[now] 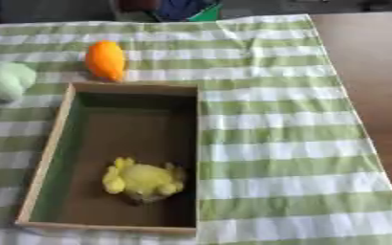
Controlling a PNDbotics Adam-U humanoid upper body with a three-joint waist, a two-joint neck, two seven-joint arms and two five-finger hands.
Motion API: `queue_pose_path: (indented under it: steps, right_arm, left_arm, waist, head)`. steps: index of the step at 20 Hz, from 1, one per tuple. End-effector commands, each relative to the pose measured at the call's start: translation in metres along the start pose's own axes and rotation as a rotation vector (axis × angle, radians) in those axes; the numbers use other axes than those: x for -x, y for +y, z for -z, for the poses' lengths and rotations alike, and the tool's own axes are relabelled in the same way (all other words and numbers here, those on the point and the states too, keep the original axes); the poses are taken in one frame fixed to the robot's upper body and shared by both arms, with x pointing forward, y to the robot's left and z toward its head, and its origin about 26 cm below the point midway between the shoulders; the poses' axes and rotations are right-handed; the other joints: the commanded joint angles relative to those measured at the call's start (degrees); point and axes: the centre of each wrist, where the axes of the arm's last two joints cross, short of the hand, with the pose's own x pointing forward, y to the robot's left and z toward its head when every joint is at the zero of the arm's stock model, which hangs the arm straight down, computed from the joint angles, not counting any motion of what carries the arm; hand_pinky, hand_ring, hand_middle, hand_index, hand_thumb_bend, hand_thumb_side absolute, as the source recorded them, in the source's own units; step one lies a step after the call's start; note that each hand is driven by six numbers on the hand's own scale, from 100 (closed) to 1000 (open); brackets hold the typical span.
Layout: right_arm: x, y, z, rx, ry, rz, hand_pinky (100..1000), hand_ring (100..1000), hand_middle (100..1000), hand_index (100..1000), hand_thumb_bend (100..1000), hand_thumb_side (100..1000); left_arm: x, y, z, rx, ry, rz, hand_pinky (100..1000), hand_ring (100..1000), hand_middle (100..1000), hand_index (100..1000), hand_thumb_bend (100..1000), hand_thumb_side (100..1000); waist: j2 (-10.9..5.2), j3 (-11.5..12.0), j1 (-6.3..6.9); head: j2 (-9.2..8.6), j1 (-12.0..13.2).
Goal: Pick up objects on the table and place them in the box.
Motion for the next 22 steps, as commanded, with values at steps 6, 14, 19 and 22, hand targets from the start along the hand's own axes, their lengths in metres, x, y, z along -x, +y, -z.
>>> queue_pose_path:
  steps: [6, 14, 19, 22]
  right_arm:
    - [-0.007, -0.002, 0.004, 0.008, -0.020, 0.006, 735, 754, 645, 880, 100, 921]
    - [-0.006, -0.001, 0.003, 0.018, -0.009, 0.017, 735, 753, 642, 877, 100, 915]
    - [-0.005, -0.001, 0.001, 0.015, 0.001, 0.023, 738, 754, 642, 877, 100, 907]
    - [-0.004, 0.000, 0.000, 0.005, 0.007, 0.029, 739, 754, 642, 877, 100, 905]
  left_arm:
    - [-0.004, 0.027, 0.020, -0.024, -0.054, 0.047, 694, 909, 894, 1000, 744, 1000]
    - [-0.014, 0.038, 0.041, -0.044, -0.100, 0.059, 696, 911, 895, 1000, 709, 1000]
    - [-0.013, 0.045, 0.042, -0.077, -0.038, 0.062, 705, 914, 899, 1000, 677, 1000]
    - [-0.012, 0.050, 0.041, -0.102, 0.006, 0.050, 707, 915, 898, 1000, 666, 1000]
  waist:
    - [-0.85, -0.1, -0.01]
    - [-0.67, -0.3, -0.01]
    - [-0.63, -0.4, 0.09]
    - [-0.62, -0.3, 0.17]
  head:
    - [-0.90, 1.3]
    - [-1.23, 2.2]
    - [-1.38, 2.1]
    - [-1.34, 2.0]
